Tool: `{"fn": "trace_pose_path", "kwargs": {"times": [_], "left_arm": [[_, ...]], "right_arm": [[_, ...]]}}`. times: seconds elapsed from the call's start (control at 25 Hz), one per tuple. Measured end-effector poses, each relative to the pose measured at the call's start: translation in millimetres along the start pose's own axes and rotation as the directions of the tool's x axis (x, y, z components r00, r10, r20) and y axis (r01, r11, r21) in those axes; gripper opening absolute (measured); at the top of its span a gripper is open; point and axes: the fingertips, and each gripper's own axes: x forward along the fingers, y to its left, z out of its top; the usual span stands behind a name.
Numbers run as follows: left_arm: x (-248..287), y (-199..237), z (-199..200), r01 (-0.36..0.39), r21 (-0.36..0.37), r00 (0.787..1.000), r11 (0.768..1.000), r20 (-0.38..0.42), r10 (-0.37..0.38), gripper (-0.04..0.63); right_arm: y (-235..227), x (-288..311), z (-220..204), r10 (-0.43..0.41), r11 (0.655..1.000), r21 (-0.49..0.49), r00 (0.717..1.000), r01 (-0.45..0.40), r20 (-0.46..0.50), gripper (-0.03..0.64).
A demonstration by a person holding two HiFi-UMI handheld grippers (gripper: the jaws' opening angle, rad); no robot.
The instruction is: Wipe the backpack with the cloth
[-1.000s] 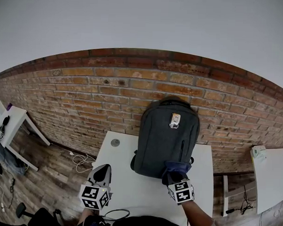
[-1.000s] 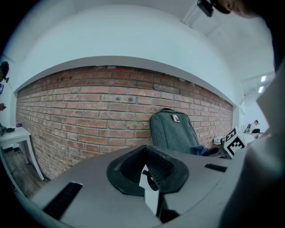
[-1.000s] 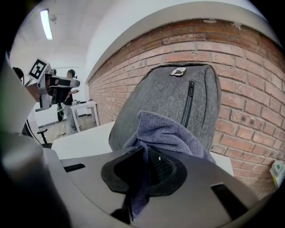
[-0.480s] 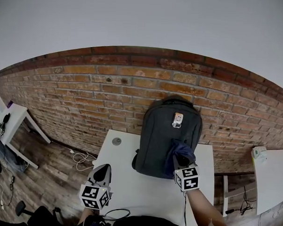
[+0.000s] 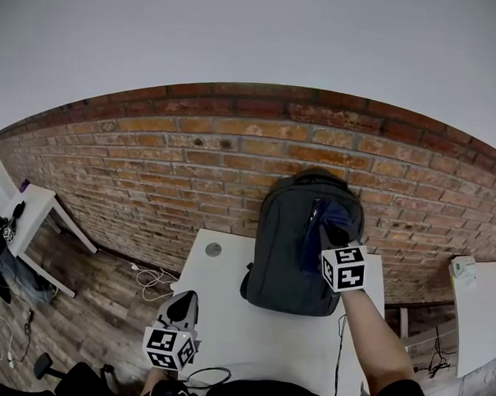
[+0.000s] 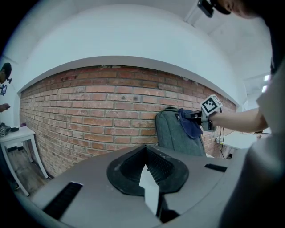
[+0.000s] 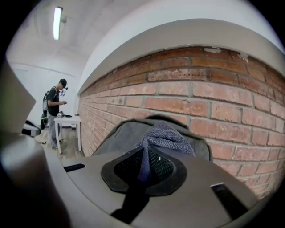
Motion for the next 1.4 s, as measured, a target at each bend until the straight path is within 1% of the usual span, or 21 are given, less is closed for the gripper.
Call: {"fn": "trace_pose_path", "kwargs": {"times": [0.12, 0.2, 0.36, 0.48, 0.6, 0.92, 1.12, 1.24, 1.4], "left_arm": [[-2, 2, -1, -0.006, -0.003, 1.000, 1.000, 0.001, 0.006, -0.002], [-3, 4, -1, -0.013, -0.006, 1.000, 1.000, 0.003, 0.013, -0.002], [-6, 8, -2, -0.026, -0.008, 1.000, 1.000, 0.002, 0.026, -0.003], [-7, 11, -5, -0.031, -0.013, 1.000, 0.999, -0.006, 0.031, -0.003], [-8, 11, -5, -0.028, -0.013, 1.000, 1.000, -0.009, 0.028, -0.003], [-9, 11, -2, -0.023, -0.001, 1.000, 1.000, -0.002, 0.023, -0.003], [-10, 9, -2, -0.019, -0.003, 1.000, 1.000, 0.002, 0.019, -0.003], [-11, 9, -2, -0.019, -0.005, 1.000, 1.000, 0.005, 0.019, -0.003], [-11, 10, -3, -0.021, -0.008, 1.000, 1.000, 0.003, 0.021, -0.003]], "right_arm": [[-10, 12, 36, -0.009, 1.000, -0.021, 0.999, 0.010, 0.038, 0.029], [-16, 22, 51, -0.009, 1.000, -0.023, 0.999, 0.010, 0.040, 0.029], [-21, 38, 68, -0.009, 0.999, -0.036, 0.999, 0.010, 0.037, 0.029], [-15, 45, 74, 0.000, 0.999, -0.046, 0.999, 0.001, 0.038, 0.029], [-3, 49, 67, 0.023, 0.998, -0.067, 1.000, -0.022, 0.015, 0.031], [21, 42, 39, 0.101, 0.992, -0.079, 0.995, -0.102, -0.025, 0.031], [40, 31, 21, 0.152, 0.987, -0.055, 0.988, -0.153, -0.031, 0.029], [53, 24, 9, 0.161, 0.984, -0.065, 0.986, -0.164, -0.039, 0.029], [75, 10, -6, 0.194, 0.977, -0.078, 0.980, -0.196, -0.042, 0.029]]}}
